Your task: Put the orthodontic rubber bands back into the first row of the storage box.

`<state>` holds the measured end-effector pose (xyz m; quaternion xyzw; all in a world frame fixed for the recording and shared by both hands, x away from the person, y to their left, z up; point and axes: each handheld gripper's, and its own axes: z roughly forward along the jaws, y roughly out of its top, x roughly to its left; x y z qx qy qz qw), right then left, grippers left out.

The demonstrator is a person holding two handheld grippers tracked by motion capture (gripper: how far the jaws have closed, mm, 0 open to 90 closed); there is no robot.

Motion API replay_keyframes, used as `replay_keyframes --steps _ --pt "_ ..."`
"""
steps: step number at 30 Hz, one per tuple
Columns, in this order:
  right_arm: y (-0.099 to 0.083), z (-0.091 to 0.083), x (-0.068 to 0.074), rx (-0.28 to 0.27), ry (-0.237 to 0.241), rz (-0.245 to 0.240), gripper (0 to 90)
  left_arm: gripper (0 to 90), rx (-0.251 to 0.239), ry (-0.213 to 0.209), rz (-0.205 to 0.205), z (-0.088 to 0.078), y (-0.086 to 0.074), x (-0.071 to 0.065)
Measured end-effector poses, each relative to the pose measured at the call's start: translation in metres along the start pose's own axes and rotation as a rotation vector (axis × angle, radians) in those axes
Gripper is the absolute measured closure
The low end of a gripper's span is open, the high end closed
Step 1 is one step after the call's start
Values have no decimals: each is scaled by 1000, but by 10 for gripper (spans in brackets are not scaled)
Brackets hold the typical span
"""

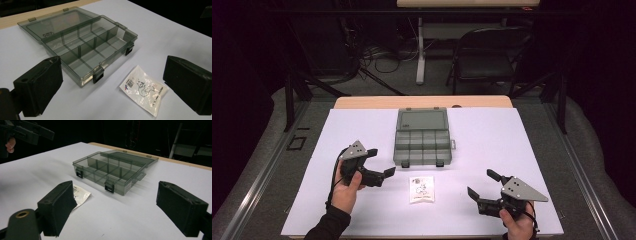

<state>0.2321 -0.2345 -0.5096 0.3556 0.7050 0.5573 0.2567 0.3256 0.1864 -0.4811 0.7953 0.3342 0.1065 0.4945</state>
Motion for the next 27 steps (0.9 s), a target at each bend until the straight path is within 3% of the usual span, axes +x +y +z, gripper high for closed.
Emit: replay_keyframes --steps 12,19,24,27 --pt "0 1 0 1 -2 3 142 22 2 -11 -63 9 13 5" --pt "0 1 -1 5 -1 1 142 5 56 6 -25 24 14 -4" --pt "0 1 -1 6 1 0 142 7 114 -9 -6 38 13 -9" --pt "0 1 -1 7 1 0 142 94 145 0 20 47 10 -12"
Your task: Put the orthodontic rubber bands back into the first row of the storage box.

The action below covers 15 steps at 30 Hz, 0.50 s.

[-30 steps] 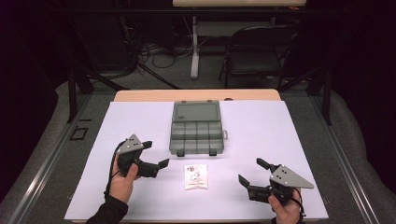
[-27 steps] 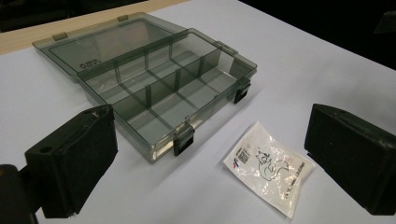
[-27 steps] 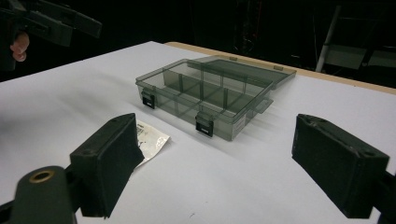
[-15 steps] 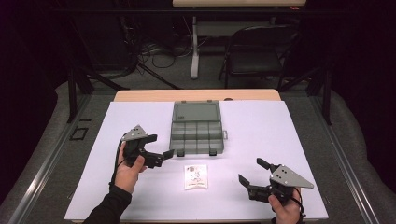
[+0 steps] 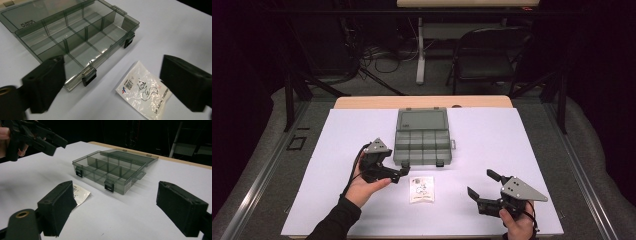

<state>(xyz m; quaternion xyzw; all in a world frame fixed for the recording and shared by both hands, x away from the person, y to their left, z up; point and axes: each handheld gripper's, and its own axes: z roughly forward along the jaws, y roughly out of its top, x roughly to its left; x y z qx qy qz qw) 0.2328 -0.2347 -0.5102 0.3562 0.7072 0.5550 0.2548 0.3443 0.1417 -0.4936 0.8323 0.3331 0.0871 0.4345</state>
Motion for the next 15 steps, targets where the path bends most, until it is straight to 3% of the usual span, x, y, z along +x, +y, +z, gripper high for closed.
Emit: replay_keyframes --steps 11,15 --pt "0 0 0 4 3 -1 142 307 20 -3 7 19 -2 -3" --pt "0 0 0 3 3 -2 142 393 44 -21 -11 30 -8 -4"
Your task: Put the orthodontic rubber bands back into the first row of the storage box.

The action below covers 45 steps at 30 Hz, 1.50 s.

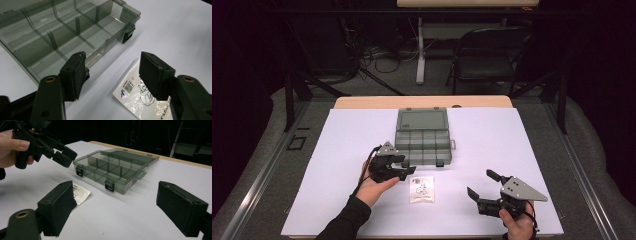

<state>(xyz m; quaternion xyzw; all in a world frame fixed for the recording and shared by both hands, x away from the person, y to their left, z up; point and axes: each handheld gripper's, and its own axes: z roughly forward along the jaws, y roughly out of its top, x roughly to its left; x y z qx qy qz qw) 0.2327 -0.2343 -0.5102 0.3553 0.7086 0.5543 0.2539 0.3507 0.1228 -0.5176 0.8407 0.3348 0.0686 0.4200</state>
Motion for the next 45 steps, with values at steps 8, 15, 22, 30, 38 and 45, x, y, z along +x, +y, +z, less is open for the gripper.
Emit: replay_keyframes --steps 8,15,22,30,38,45 --pt "0 0 0 5 3 1 142 488 55 6 24 15 -7 -4" --pt "0 0 0 6 4 1 142 518 83 -20 35 23 -14 -7" --pt "0 -1 -1 16 6 -2 142 606 105 -45 35 28 -21 -8" --pt "0 -1 -1 16 5 -1 143 684 131 -49 67 32 -24 -10" --pt "0 -1 -1 12 4 1 143 772 140 -44 79 33 -27 -11" --pt "1 -1 -1 12 3 0 143 866 143 -47 103 33 -28 -13"
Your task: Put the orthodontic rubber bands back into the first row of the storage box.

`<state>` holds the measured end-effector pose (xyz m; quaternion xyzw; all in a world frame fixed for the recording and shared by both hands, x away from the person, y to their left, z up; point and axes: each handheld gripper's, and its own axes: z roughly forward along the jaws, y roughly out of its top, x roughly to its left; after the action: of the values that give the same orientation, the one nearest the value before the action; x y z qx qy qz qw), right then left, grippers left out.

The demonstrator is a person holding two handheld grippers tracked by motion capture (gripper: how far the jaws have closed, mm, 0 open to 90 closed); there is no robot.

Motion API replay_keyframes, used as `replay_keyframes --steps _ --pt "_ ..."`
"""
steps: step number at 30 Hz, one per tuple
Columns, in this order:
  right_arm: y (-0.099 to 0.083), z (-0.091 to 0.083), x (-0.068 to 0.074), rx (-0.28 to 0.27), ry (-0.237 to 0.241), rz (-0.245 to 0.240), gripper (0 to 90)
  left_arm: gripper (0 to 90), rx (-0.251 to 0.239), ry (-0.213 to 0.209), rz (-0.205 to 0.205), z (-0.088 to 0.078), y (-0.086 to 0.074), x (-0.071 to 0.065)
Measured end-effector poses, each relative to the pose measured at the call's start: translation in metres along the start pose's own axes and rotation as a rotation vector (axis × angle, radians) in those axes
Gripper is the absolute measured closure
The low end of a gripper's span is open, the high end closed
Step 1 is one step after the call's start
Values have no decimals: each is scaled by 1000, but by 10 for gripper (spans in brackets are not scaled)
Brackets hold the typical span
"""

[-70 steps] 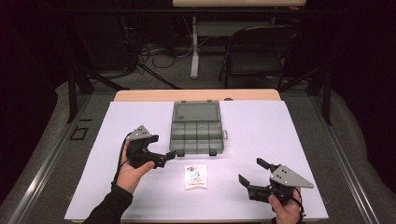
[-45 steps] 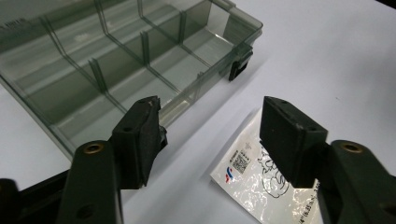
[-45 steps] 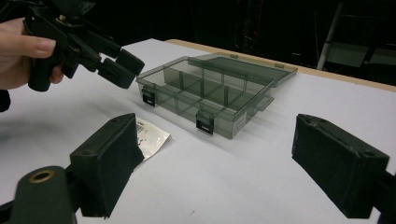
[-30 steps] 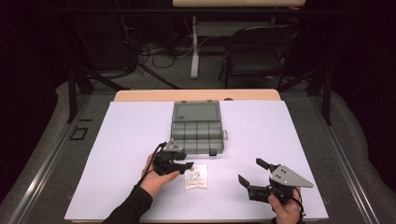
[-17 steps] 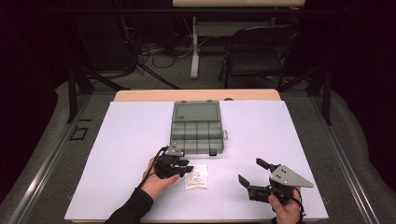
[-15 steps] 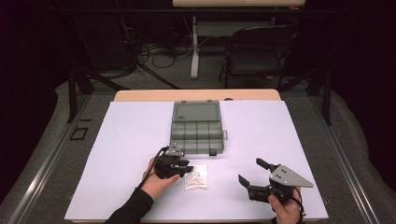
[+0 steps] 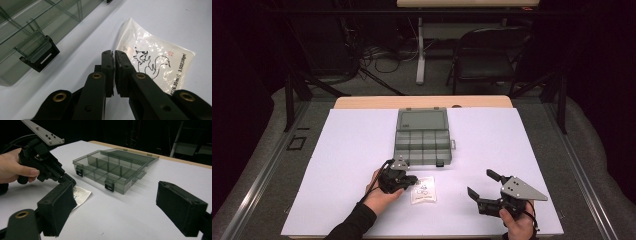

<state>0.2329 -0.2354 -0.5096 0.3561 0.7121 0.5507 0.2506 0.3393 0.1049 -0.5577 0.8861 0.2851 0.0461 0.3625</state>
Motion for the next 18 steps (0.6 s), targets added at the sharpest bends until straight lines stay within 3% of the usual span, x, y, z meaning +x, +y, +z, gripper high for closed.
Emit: replay_keyframes --steps 18 --pt "0 1 0 -6 -1 0 145 890 4 -6 15 -2 1 -1"
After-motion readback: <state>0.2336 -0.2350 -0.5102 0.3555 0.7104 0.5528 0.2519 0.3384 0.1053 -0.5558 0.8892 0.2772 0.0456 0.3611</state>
